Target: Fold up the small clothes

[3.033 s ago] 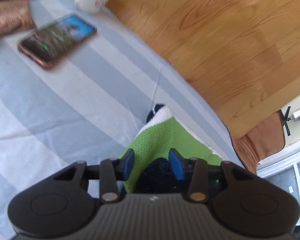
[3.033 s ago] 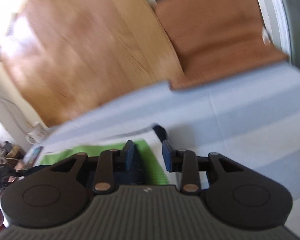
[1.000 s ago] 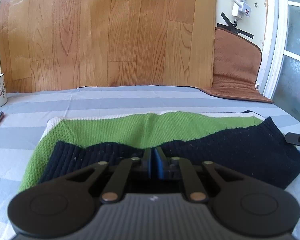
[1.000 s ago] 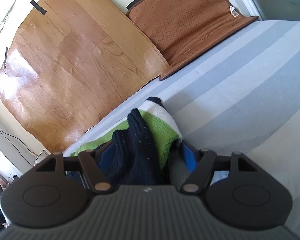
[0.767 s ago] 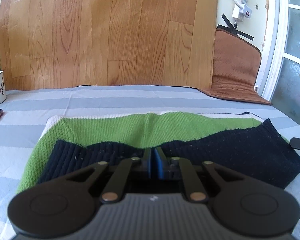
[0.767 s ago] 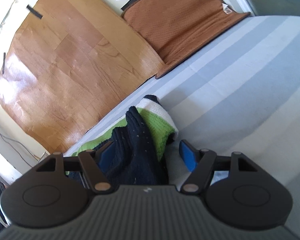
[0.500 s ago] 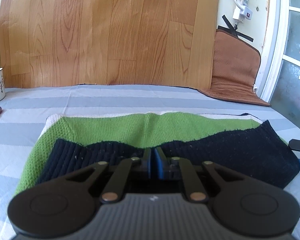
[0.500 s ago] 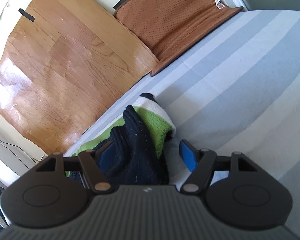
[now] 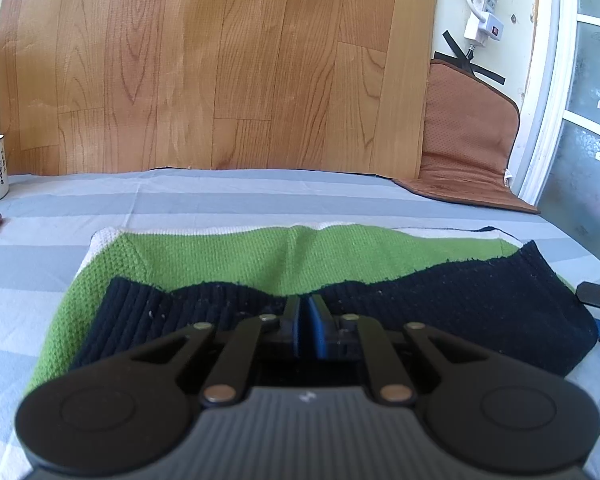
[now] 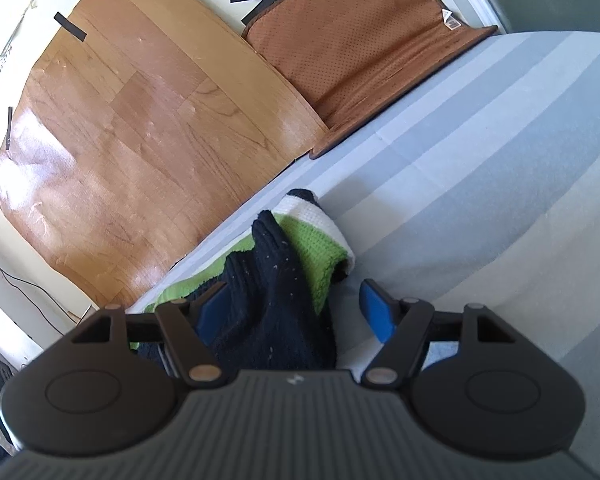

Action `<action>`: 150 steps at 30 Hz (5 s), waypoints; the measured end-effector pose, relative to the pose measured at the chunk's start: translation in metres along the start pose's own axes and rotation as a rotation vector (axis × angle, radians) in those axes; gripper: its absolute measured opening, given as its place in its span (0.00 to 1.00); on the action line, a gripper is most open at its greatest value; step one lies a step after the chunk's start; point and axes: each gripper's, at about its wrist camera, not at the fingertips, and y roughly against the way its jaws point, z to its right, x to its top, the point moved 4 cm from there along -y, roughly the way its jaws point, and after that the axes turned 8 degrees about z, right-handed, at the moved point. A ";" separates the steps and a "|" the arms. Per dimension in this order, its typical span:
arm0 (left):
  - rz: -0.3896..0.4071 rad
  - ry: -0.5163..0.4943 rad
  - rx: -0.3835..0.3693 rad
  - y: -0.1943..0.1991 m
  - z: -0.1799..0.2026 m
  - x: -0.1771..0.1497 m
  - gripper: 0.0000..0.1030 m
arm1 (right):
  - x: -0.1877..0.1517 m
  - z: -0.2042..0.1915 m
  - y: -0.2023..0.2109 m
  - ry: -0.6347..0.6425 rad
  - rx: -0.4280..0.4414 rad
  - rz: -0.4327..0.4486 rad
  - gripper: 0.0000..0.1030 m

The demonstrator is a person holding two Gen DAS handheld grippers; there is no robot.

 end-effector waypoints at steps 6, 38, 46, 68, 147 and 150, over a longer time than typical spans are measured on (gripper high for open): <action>-0.003 0.009 -0.009 0.000 -0.002 0.001 0.08 | 0.001 -0.003 -0.002 0.014 0.026 -0.024 0.81; 0.092 0.125 0.111 0.074 -0.083 0.016 0.43 | -0.006 -0.010 0.001 0.082 0.039 0.022 0.85; -0.004 0.010 0.170 0.052 -0.063 -0.008 0.09 | -0.006 -0.010 0.001 0.083 0.041 0.022 0.86; 0.079 0.179 0.030 0.084 -0.065 0.018 0.16 | -0.006 -0.010 0.001 0.086 0.041 0.019 0.86; 0.007 0.333 0.144 0.042 -0.138 -0.001 0.76 | -0.065 -0.167 -0.071 0.253 0.508 -0.483 0.01; 0.007 0.385 0.117 0.044 -0.145 -0.003 0.77 | -0.049 -0.153 -0.055 0.160 0.549 -0.457 0.13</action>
